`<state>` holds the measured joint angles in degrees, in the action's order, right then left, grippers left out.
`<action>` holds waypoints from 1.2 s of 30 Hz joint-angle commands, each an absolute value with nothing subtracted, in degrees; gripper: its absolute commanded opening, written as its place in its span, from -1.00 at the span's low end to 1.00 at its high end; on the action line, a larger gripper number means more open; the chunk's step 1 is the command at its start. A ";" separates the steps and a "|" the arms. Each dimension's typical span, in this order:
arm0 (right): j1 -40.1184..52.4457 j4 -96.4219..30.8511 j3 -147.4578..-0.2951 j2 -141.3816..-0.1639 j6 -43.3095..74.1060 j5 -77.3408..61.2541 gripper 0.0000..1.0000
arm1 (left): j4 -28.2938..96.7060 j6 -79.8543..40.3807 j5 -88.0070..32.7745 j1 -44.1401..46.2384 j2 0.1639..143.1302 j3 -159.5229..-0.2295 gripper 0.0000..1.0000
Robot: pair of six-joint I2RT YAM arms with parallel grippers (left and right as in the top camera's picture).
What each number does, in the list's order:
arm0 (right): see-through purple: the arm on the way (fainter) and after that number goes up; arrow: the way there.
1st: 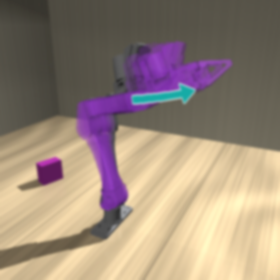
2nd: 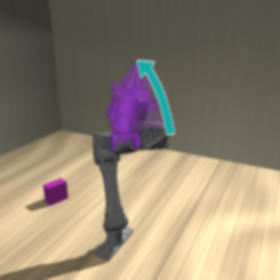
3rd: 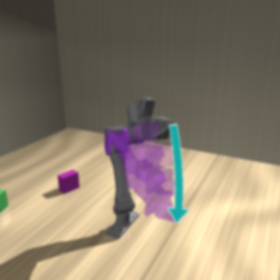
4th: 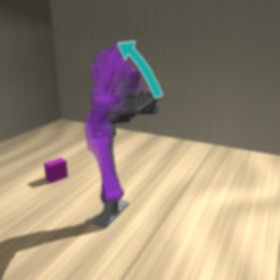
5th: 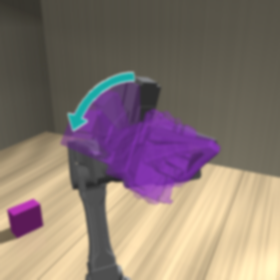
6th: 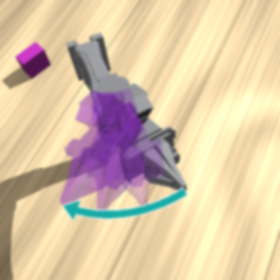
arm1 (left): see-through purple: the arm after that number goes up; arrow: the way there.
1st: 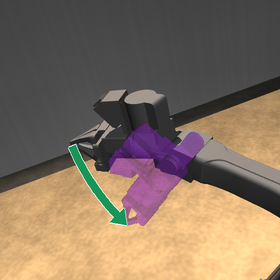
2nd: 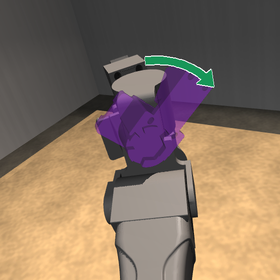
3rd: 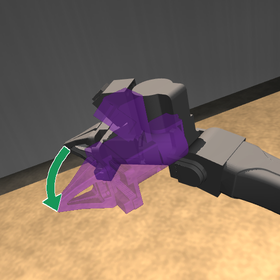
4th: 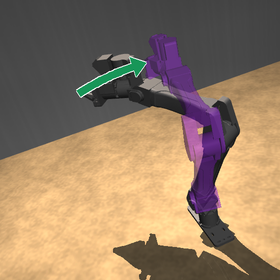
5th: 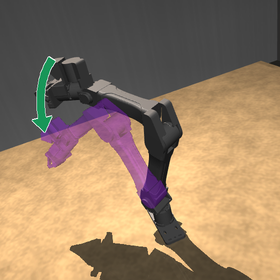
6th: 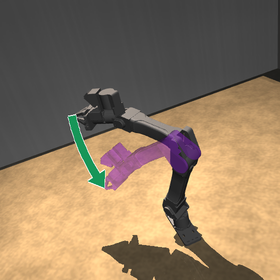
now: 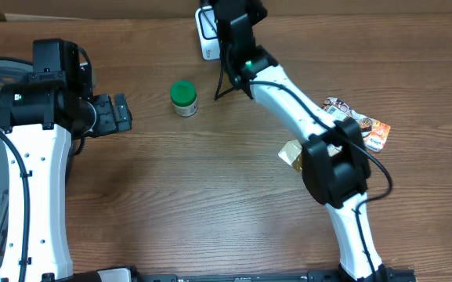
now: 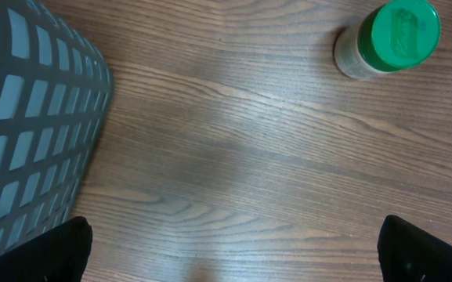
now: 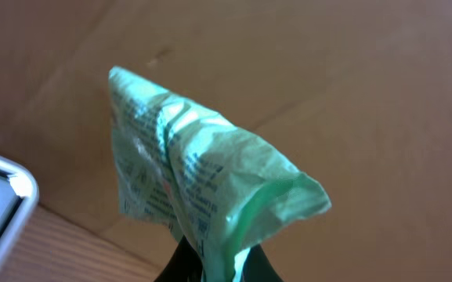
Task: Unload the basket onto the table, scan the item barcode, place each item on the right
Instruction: 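Hold the teal packet in front of the scanner window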
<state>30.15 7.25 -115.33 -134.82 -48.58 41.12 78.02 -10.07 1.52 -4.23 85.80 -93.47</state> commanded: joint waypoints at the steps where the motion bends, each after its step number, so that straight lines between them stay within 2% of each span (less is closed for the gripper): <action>1: 30.52 11.97 -116.57 -138.08 -63.46 40.99 -0.92 | 77.93 -9.63 1.02 -4.49 85.89 -93.95 0.99; 9: 30.52 13.45 -116.31 -141.67 -64.40 34.22 -0.92 | 77.93 -9.63 1.02 -4.49 85.89 -93.95 0.99; 15: 30.63 12.62 -116.31 -142.04 -65.01 34.13 -0.92 | 77.93 -9.63 1.02 -4.49 85.89 -93.95 0.99; 20: 30.70 6.68 -116.29 -142.21 -65.01 32.64 -0.92 | 77.93 -9.63 1.02 -4.49 85.89 -93.95 0.99; 26: 30.68 8.73 -116.11 -142.28 -65.25 32.93 -0.92 | 77.93 -9.63 1.02 -4.49 85.89 -93.95 0.99; 36: 32.47 13.85 -116.11 -142.28 -75.37 37.21 -0.92 | 77.93 -9.63 1.02 -4.49 85.89 -93.95 0.99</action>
<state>30.85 12.93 -115.33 -142.12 -72.14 34.85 78.02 -10.07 1.52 -4.23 85.80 -93.47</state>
